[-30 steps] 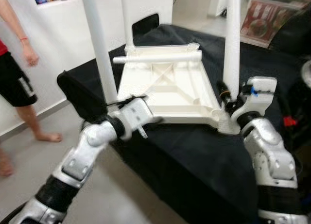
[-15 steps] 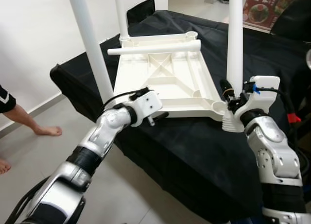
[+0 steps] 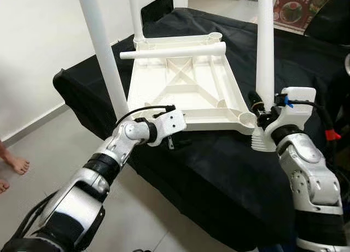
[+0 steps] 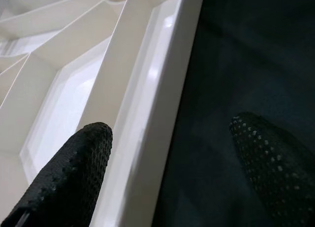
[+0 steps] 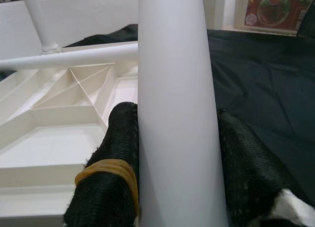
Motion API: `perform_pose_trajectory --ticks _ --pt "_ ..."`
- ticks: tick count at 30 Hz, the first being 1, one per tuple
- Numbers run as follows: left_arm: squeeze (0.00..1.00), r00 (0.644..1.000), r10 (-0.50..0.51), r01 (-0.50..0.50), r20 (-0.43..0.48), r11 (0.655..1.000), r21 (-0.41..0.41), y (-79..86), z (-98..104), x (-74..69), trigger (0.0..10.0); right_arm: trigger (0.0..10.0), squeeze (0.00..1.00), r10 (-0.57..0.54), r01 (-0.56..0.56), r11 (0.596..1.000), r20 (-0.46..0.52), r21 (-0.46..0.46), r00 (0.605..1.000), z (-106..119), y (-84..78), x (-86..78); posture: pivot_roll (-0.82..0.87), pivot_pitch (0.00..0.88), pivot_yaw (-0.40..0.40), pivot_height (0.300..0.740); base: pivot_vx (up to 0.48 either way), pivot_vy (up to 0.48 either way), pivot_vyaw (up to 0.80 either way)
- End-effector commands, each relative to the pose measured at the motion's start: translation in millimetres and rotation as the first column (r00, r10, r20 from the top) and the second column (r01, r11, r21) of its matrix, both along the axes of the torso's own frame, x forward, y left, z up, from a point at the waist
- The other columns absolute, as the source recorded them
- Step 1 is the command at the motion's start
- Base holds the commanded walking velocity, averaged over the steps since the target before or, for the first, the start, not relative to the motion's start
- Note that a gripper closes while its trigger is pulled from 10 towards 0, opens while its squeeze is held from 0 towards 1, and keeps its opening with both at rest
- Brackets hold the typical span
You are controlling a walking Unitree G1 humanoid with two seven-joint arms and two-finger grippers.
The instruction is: Building children table
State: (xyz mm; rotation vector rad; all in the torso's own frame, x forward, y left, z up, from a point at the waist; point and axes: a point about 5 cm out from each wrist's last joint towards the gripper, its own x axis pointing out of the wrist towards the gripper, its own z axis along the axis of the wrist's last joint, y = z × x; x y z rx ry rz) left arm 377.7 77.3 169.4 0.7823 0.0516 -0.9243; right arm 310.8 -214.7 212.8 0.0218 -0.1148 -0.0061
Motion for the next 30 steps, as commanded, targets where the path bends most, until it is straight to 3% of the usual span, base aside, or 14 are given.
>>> perform_pose_trajectory --ticks 1,5,15,17,20,21,24,30 --pt "0.0 0.998 0.025 -0.023 -0.053 0.999 0.038 2.1 -9.9 1.7 0.0 10.0 0.0 -0.009 0.009 1.0 0.004 -0.007 1.0 2.7 -2.8 -3.1 -0.1 0.201 -0.011 0.74 0.0 0.0 0.0" --pt "0.0 0.997 0.01 -0.006 -0.08 0.999 0.049 0.2 -12.7 1.6 0.0 10.0 0.0 -0.012 0.012 1.0 0.002 -0.007 1.0 3.2 -3.9 -3.4 -0.1 0.202 -0.011 0.74 0.0 0.0 0.0" --pt "0.0 0.968 -0.202 0.212 -0.15 0.976 0.049 -4.3 -10.2 -9.7 0.0 10.0 0.0 -0.025 0.025 1.0 -0.005 -0.005 1.0 4.5 -7.4 -2.9 -0.1 0.2 -0.006 0.74 0.0 0.0 0.0" --pt "0.0 0.941 -0.283 0.293 -0.184 0.956 0.032 -3.5 -9.6 -16.6 0.0 10.0 0.0 -0.027 0.027 1.0 -0.006 -0.003 1.0 4.5 -7.0 -2.2 -0.09 0.201 -0.009 0.74 0.0 0.0 0.0" --pt "0.0 0.928 -0.315 0.327 -0.201 0.945 0.024 -3.0 -9.2 -19.2 0.0 10.0 0.0 -0.028 0.028 1.0 -0.008 -0.002 1.0 4.4 -6.9 -1.9 -0.09 0.201 -0.011 0.74 0.0 0.0 0.0" --pt "0.0 0.892 -0.401 0.418 -0.21 0.908 0.041 0.5 -3.9 -27.4 0.0 10.0 0.0 -0.026 0.026 1.0 -0.011 -0.001 1.0 3.7 -5.8 -0.7 -0.09 0.199 -0.012 0.74 0.0 0.0 0.0" --pt "0.0 0.878 -0.433 0.452 -0.205 0.891 0.052 1.8 -0.8 -31.0 0.0 10.0 0.0 -0.026 0.026 1.0 -0.011 0.0 1.0 3.5 -5.5 -0.2 -0.08 0.196 -0.012 0.74 0.0 0.0 0.0" --pt "0.0 0.819 -0.543 0.563 -0.183 0.822 0.081 7.1 9.6 -47.5 0.0 10.0 0.0 -0.028 0.028 1.0 -0.009 0.004 1.0 4.3 -5.2 0.9 -0.08 0.191 -0.01 0.74 0.0 0.0 0.0"
